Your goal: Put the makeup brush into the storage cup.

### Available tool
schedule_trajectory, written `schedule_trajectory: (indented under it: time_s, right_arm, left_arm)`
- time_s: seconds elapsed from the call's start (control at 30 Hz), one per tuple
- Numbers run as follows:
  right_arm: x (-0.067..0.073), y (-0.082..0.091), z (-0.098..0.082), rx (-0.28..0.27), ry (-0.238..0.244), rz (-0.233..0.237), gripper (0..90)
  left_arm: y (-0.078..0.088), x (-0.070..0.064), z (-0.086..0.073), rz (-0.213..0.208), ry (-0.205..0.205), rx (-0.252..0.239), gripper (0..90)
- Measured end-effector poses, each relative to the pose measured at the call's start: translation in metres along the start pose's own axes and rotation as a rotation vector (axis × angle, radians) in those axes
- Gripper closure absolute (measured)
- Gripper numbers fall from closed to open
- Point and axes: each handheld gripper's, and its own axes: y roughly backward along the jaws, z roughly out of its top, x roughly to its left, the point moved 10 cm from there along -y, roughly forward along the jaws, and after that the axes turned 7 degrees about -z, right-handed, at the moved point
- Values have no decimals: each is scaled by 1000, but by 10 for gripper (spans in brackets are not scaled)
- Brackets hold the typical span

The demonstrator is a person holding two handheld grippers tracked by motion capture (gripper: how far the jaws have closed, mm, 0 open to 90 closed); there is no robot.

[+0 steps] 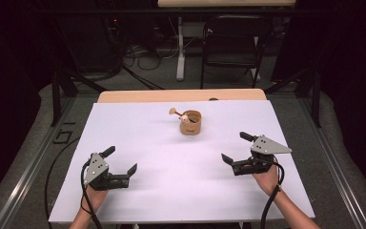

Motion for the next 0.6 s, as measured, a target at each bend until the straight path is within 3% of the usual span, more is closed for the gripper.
schedule_trajectory:
  time_s: [0.27,0.6]
  right_arm:
    - [4,14,-17,27,8,0,0]
    - [6,28,-31,30,-16,-15,0]
  left_arm:
    - [7,0,-6,8,-5,19,1]
    - [17,0,-10,16,13,17,1]
